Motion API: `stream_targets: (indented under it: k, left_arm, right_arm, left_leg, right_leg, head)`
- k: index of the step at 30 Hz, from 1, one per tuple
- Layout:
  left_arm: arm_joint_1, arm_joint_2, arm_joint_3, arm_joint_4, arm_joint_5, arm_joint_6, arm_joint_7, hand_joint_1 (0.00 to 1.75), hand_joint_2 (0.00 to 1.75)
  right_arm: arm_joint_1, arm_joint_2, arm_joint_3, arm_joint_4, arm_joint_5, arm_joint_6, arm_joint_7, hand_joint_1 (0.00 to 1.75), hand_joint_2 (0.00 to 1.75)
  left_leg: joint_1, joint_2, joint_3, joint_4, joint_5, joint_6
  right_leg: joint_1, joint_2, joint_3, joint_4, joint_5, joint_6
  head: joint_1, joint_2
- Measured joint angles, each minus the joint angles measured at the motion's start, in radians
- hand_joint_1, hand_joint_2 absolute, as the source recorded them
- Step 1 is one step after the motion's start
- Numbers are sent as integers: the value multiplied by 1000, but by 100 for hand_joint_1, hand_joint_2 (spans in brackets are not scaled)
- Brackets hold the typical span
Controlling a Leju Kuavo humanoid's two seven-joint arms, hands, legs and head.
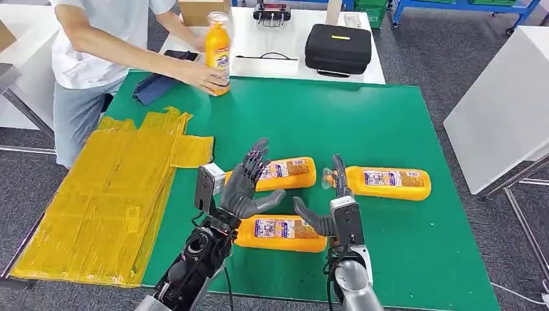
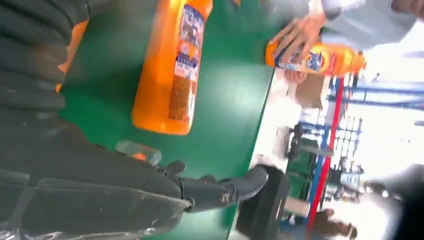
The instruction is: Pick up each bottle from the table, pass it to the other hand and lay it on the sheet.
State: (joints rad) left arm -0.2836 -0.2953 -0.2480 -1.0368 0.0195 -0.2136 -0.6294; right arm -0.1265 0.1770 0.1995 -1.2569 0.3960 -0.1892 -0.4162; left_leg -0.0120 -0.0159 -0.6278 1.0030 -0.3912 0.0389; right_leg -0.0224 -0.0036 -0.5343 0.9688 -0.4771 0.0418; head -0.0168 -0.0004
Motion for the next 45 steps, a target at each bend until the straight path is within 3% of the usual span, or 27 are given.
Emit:
stream_targets:
  k: [9, 14, 25, 36, 41, 45]
  left_arm:
    - [0, 3, -2, -8, 0, 0, 0, 0, 175]
    - [0, 7, -2, -10, 3, 2, -4, 0, 175]
    - [-25, 11, -4, -5, 40, 18, -2, 0, 175]
    - [-68, 12, -26, 38, 87, 27, -9, 0, 175]
    - [-69, 16, -25, 45, 108, 53, -13, 0, 175]
    - [-68, 19, -25, 45, 114, 71, -13, 0, 175]
  right_arm:
    - [-10, -18, 13, -8, 6, 13, 9, 0, 175]
    - [-34, -49, 49, -13, 135, 89, 73, 0, 175]
    - [-207, -143, 215, 140, 248, 256, 139, 0, 175]
    - [-255, -234, 342, 200, 247, 370, 59, 0, 175]
    - [-247, -238, 325, 190, 131, 288, -56, 0, 175]
    - [-209, -225, 285, 115, 79, 253, -39, 0, 175]
  left_leg:
    - [0, 0, 0, 0, 0, 0]
    - [0, 0, 0, 0, 0, 0]
    - [0, 0, 0, 0, 1, 0]
    - [0, 0, 0, 0, 1, 0]
    - [0, 0, 0, 0, 1, 0]
    - [0, 0, 0, 0, 1, 0]
  right_leg:
    - [0, 0, 0, 0, 0, 0]
    - [0, 0, 0, 0, 0, 0]
    - [0, 0, 0, 0, 0, 0]
    - [0, 0, 0, 0, 0, 0]
    - [0, 0, 0, 0, 0, 0]
    - [0, 0, 0, 0, 0, 0]
  head:
    - [0, 0]
    - [0, 0]
    - [0, 0]
    - [0, 0]
    - [1, 0]
    - [0, 0]
